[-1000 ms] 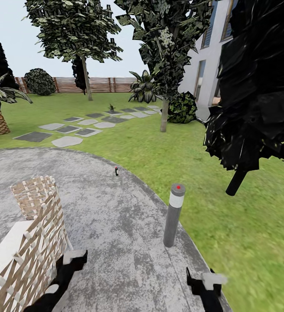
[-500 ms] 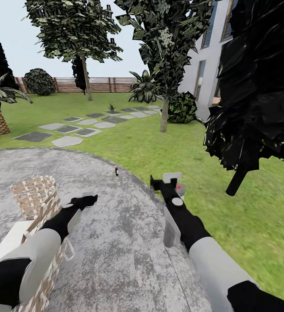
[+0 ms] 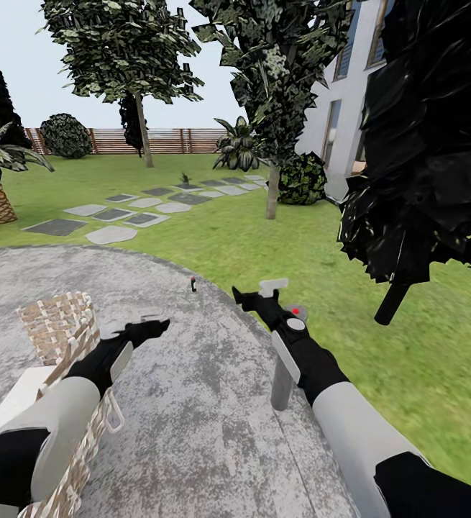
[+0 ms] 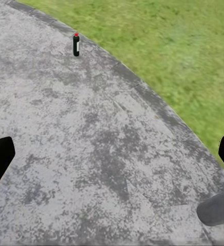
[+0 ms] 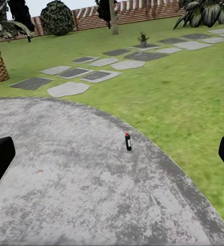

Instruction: Pick up the pesticide atomizer in the garden and spray insectifuge to fully cover both potted plants in the garden.

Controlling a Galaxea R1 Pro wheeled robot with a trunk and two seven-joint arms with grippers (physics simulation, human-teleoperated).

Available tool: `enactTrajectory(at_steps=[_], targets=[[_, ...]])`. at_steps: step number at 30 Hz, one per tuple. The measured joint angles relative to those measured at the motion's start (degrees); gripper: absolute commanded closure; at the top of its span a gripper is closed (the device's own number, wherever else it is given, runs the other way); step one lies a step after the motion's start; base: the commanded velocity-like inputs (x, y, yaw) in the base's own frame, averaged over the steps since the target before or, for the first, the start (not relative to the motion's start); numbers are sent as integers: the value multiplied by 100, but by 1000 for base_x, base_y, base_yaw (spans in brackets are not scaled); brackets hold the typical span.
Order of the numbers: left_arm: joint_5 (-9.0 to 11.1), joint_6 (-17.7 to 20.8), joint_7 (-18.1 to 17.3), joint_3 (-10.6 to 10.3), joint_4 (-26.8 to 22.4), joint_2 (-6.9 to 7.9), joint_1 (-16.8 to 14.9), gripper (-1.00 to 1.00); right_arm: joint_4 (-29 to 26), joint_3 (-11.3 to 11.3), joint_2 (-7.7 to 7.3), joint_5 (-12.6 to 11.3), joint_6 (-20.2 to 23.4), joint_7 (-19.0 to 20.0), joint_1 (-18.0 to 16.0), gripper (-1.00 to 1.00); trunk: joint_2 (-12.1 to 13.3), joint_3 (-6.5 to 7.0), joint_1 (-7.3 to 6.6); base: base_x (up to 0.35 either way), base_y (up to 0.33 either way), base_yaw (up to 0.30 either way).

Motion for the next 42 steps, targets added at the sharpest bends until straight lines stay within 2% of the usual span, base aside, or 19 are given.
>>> enactTrajectory(at_steps=[4,7,10,11,12,16,42], targets=[[10,-22,-26,9,54,-54,23,-100,22,8,0,-19,-2,48,3,-100,0,0,0,0,0,0],[27,-62,-20,19,27,-217,21,-100,40,3,0,-26,-2,56,3,-100,0,0,0,0,0,0],[60,-83,-2,38,26,-318,21,-100,49,1,0,-23,-2,57,3,-100,0,0,0,0,0,0],[104,-91,18,43,30,-360,24,-100,48,0,0,-22,-2,57,3,-100,0,0,0,0,0,0],[287,-157,52,53,12,-416,254,-100,53,-4,0,-21,-2,57,10,-100,0,-1,0,0,0,0],[456,-690,11,34,-98,-383,585,-100,62,7,0,-8,-7,97,12,-100,-1,0,-3,213,0,0],[460,-696,0,28,-117,-366,594,-100,39,0,0,-21,-8,171,12,-100,-1,0,-4,334,34,0]])
